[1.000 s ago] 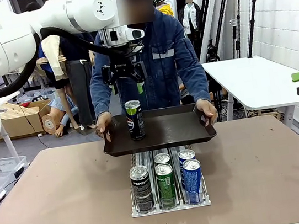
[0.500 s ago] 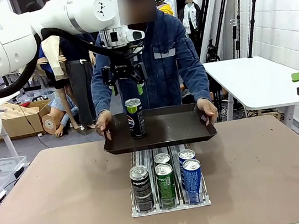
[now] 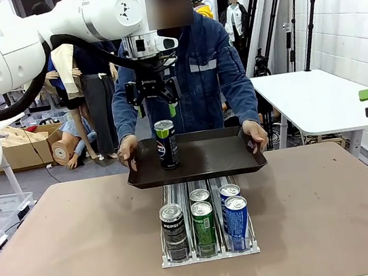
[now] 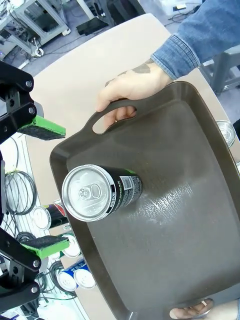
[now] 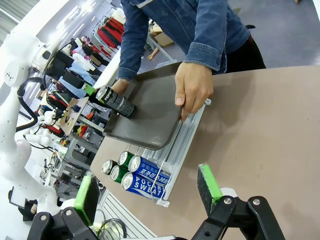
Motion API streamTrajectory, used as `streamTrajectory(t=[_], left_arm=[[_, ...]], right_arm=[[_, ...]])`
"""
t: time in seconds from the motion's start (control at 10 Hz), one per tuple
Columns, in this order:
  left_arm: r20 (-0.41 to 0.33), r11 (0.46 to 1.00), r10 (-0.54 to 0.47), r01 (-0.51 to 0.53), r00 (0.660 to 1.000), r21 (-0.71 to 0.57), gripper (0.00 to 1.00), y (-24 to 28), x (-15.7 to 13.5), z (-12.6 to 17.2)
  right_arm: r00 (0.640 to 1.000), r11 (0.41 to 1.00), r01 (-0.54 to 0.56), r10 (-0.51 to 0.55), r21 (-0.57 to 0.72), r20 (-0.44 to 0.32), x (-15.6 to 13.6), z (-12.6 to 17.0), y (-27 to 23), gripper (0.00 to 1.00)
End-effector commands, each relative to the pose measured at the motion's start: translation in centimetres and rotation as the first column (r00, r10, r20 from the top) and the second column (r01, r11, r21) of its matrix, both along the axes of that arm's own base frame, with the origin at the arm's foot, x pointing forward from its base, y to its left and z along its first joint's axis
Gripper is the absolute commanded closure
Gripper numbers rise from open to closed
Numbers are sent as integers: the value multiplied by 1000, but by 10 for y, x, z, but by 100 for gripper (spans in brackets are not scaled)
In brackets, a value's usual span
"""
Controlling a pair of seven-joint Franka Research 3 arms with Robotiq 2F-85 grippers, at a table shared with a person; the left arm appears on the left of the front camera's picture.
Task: Retrieve and hand over the desired beverage to the person.
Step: Pick up another can of the same type that the person held from the Automatic Can Dispenser.
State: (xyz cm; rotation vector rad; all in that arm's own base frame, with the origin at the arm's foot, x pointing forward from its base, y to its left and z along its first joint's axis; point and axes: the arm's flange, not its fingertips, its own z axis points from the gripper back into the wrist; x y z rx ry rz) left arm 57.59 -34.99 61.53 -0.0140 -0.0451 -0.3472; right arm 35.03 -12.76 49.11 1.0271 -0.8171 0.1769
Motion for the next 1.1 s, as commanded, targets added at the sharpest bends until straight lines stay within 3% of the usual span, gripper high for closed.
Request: streamTrajectory(t=[0.0, 0.5, 0.7, 1.0], left_arm=[[10, 1000, 1, -1, 1000, -6, 0, 0, 1, 2], [0, 1000, 0, 0, 1000, 0, 0, 0, 0, 0], [-19, 995, 5, -7, 1000, -104, 0, 32, -24, 12], [33, 954, 29, -18, 999, -300, 0, 94, -73, 20]], right_arm=[[1000, 1000, -3, 3, 0, 4, 0, 0, 1, 0], [1000, 1000, -3, 3, 0, 4, 0, 0, 1, 0], [1000, 1000, -3, 3, 0, 4, 0, 0, 1, 0], [1000, 1000, -3, 3, 0, 4, 0, 0, 1, 0]])
